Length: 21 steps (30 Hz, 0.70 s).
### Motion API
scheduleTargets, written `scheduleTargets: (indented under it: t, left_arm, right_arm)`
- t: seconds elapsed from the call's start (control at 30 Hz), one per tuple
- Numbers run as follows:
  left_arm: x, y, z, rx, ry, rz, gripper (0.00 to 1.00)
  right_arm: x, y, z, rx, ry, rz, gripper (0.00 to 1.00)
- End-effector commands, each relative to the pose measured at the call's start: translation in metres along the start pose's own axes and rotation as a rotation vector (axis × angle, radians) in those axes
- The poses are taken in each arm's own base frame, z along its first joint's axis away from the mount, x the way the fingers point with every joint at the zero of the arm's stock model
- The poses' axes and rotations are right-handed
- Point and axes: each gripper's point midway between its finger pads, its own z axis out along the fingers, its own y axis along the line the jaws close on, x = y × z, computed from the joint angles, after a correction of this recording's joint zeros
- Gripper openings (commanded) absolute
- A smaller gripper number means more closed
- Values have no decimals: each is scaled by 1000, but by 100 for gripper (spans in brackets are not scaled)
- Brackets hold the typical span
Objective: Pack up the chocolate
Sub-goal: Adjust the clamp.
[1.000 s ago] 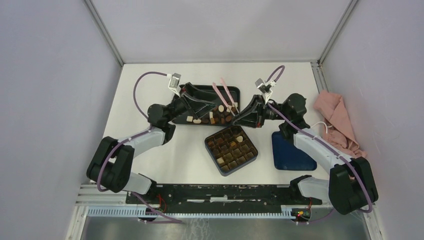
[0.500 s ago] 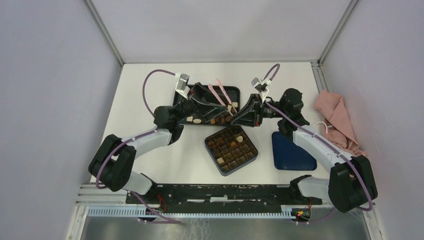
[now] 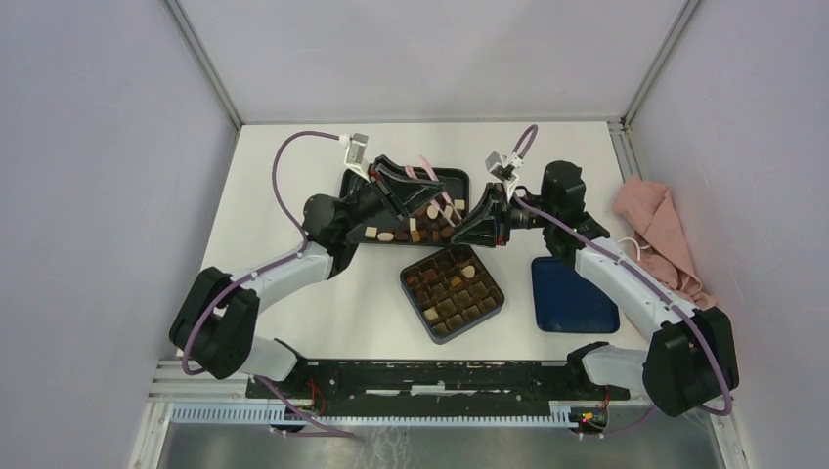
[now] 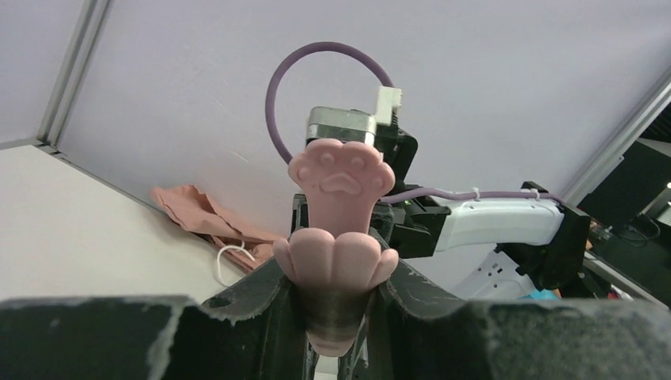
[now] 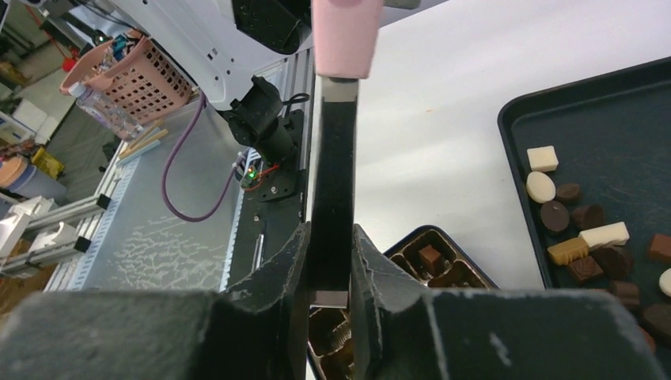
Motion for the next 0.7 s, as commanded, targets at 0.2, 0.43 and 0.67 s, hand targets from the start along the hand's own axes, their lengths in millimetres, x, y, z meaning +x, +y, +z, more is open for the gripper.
scheduleTargets:
  t: [0.2, 0.43, 0.67]
  left_arm:
    - [-8, -7, 15, -3, 46, 35, 17]
    - [4, -12, 20, 38, 105, 31, 16]
    - [17, -3, 20, 5, 146, 54, 16]
  right_arm:
    - [-40, -14, -13, 153, 82, -336, 79]
    - [-63, -22, -8, 185, 35, -305, 75]
    - [-81, -17, -2, 155, -7, -251, 64]
